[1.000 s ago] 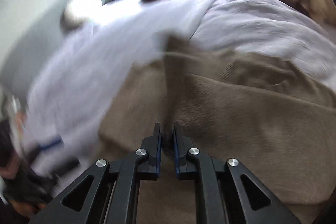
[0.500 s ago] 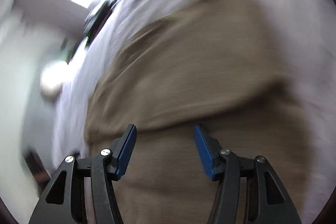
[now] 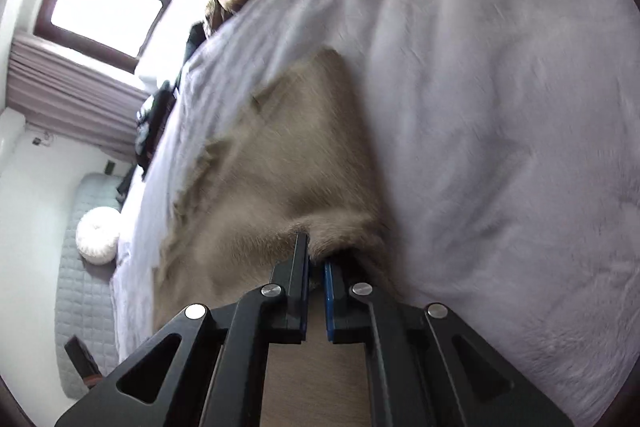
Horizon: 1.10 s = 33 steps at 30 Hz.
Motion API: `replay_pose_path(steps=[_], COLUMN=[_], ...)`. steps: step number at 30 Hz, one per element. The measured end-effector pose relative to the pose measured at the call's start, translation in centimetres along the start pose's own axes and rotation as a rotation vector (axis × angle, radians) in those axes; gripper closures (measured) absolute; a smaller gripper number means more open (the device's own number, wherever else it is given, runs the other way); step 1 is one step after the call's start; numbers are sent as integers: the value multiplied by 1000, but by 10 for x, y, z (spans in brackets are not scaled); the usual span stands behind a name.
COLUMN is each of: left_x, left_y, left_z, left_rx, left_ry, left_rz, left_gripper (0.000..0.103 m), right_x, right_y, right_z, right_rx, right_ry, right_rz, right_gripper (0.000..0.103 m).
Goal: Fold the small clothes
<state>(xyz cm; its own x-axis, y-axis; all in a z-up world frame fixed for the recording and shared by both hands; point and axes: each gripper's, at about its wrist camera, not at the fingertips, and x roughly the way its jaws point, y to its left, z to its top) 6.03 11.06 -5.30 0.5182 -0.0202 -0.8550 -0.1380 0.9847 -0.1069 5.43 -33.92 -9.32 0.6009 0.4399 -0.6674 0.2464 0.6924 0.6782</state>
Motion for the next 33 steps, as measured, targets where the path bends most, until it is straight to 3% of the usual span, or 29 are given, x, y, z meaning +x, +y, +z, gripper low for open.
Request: replay_pose_path(steps=[1,4,6,8,13,14,16,17,21,27,29,31,32,33], left_x=[-2,-10,-13,-10,15,21,32,34,32,31,22,8,3,-3], left_y=[0,2,-1,-7,-27,-29,-31,-31,-34,-16,-10,-2,0,4], left_z=[1,11,22,32,46,46,45,44,39,24,24,26,27,29], left_rx=[4,31,59,71,92,90,86,86,137,129,127,130,128,118], left_ry=[-6,-44,-60,-48,26,46,83,82,71,47,28,-23,-38,-58], left_rz=[1,-14,-32,-78,-175,-180,-181,-177,-184,-188,-161,-86,-70,-63], left_gripper=[1,1,1,1,6,17,23,29,78,79,77,77,65,28], right_x=[-8,-34,-54,-61,-23,-13,-3,0,-6,-6,-15,-27,-37,-40], right_y=[-7,-3,-1,-3,-12,-10,-4,-3,3,-7,-9,-12,-12,-11], right_z=[1,-1,6,18,44,45,44,43,41,40,38,35,32,32], right_rx=[3,-63,-112,-108,-20,-31,-60,-67,-145,-151,-140,-135,-136,-139], right_ry=[7,-12,-80,-117,-6,18,42,56,24,23,19,5,-18,-31], right_rz=[6,11,-11,-7,29,19,-22,-32,-111,-112,-117,-120,-136,-149], right_gripper=[93,76,41,35,37,42,63,86,86,87,85,82,82,82])
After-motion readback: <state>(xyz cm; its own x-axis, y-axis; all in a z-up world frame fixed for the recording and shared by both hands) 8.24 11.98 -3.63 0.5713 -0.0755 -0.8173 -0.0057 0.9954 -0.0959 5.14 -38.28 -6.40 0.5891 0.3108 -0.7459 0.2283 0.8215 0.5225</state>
